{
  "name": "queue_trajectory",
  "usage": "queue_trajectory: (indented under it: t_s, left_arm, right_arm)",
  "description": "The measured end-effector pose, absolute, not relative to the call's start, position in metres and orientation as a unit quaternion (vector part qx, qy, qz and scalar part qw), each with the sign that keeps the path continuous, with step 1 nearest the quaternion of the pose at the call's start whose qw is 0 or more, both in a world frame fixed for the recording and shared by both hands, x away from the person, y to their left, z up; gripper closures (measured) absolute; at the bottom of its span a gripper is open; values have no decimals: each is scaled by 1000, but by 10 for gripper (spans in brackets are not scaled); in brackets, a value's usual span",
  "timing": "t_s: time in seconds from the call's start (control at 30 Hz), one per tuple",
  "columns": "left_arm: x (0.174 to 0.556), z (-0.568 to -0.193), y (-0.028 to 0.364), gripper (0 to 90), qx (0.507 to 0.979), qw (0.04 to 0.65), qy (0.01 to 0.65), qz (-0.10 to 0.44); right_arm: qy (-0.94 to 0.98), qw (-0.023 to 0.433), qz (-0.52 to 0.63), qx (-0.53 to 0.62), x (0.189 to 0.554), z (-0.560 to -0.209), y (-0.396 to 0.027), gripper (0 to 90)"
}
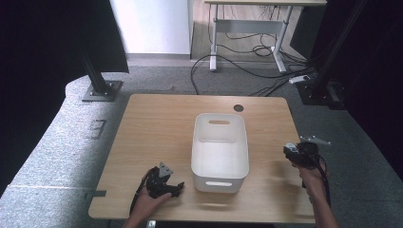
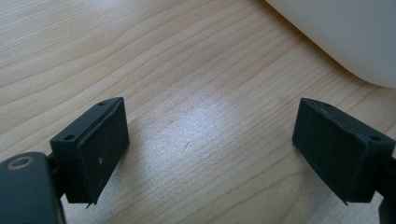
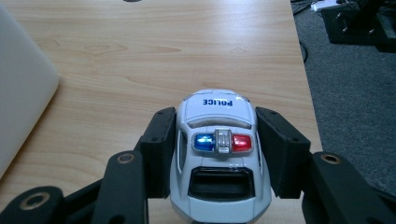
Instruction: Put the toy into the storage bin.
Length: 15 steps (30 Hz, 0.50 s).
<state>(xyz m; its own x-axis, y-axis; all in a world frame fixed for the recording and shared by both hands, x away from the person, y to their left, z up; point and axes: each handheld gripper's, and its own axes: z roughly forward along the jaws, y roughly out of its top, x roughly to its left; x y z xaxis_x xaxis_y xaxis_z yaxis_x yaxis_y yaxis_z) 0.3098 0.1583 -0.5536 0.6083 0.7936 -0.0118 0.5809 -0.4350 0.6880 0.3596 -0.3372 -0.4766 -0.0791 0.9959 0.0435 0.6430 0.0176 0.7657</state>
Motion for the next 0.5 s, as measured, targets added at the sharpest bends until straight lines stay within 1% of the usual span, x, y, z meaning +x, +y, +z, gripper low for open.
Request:
queue_trajectory:
  t_s: [0.2, 0.5]
  left_arm:
    - [310, -554, 158, 111, 832, 334, 413, 159]
    - [310, -554, 158, 111, 832, 334, 413, 159]
  right_arm:
    - [665, 274, 326, 613, 349, -473, -331, 502]
    - [675, 268, 337, 599, 346, -468, -313, 502]
